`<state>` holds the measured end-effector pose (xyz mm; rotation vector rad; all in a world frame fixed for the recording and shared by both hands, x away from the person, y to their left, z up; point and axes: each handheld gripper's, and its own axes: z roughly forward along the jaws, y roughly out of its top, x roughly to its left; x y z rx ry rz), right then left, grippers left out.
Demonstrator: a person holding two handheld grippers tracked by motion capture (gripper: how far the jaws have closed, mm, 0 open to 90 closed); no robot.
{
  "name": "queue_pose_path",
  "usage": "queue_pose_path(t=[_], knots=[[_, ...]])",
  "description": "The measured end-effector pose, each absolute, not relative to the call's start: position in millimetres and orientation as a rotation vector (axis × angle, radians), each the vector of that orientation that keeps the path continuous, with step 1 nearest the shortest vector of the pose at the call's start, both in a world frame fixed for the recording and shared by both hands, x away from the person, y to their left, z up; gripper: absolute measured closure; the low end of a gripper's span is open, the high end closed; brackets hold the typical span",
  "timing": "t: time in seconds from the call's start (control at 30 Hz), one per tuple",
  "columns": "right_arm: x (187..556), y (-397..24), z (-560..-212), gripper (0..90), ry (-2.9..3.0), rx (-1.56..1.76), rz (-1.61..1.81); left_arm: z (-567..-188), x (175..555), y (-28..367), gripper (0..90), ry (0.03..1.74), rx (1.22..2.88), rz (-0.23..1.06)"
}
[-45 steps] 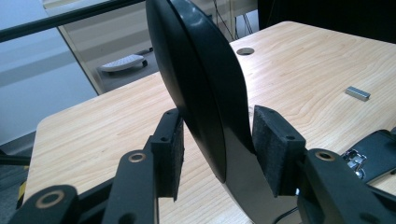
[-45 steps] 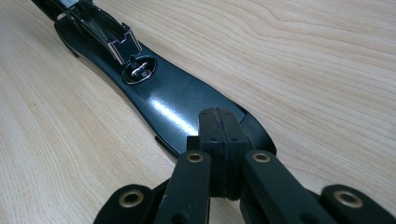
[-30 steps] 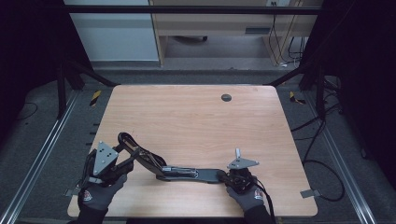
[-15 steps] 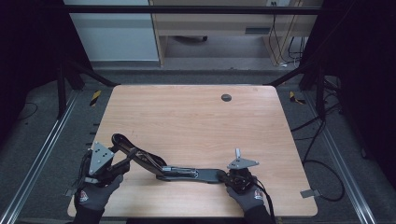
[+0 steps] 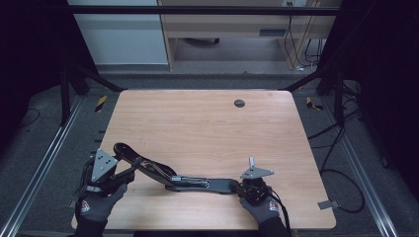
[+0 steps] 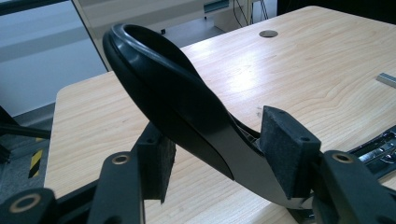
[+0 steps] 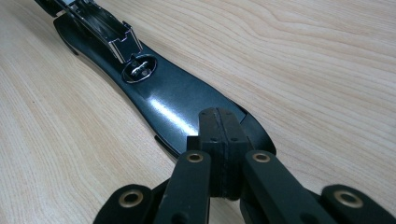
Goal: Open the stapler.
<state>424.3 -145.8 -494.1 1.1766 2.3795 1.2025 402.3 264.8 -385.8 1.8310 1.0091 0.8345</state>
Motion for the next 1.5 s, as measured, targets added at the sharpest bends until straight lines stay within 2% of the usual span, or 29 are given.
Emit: queue_pose_path(t=[0.47,1.07,1.5], knots=[[424.0,-145.5,-493.9,90.0,2.38,1.176,1.199,-384.9,401.3,264.6,41.8,1.004,1.854,0.877],[424.2,-145.7,-493.9,90.0,2.381,1.169,1.199,-379.2,387.2,275.3,33.8,1.001,1.848,0.862],[424.9,-145.9,-493.6,90.0,2.387,1.17,1.197,-406.4,382.6,287.8,33.3,1.059,1.892,0.829]])
